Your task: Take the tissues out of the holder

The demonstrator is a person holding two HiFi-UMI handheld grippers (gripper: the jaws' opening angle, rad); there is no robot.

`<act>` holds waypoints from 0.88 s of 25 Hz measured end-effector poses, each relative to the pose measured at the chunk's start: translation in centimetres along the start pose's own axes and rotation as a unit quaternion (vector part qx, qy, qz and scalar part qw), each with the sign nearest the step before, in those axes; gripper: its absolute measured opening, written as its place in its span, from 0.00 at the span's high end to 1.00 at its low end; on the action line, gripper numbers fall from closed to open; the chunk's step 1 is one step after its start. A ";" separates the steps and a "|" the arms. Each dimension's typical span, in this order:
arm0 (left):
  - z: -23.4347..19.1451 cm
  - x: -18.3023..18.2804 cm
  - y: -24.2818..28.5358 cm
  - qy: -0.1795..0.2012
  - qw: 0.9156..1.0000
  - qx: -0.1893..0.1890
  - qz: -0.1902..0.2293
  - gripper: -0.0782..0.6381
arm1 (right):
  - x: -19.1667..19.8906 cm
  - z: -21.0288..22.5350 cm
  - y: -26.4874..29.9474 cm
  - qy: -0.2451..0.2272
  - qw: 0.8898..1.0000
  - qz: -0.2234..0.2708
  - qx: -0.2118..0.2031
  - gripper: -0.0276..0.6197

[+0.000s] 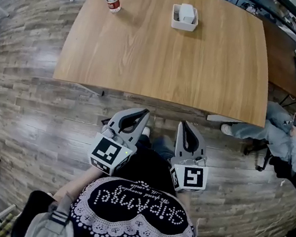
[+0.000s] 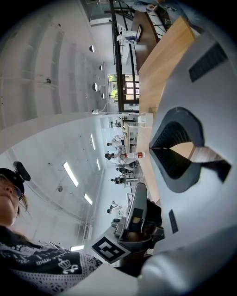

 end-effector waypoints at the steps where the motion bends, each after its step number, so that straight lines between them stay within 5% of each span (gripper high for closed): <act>1: -0.2 0.0 0.0 -0.003 1.000 -0.003 0.000 0.88 | 0.0 0.0 0.2 0.000 1.000 0.000 -0.002 0.94; 22: -0.6 -1.3 4.8 -0.030 0.999 -0.019 -0.013 0.88 | -1.0 5.0 3.2 -0.001 0.999 -0.016 -0.030 0.94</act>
Point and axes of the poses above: the fingertips, and each gripper's own axes: y forward along the fingers, z to its right, x out of its underside, the point moved 9 cm from there along -y, backward along the fingers, and after that the axes turned 6 degrees about -z, right-handed, at the moved point
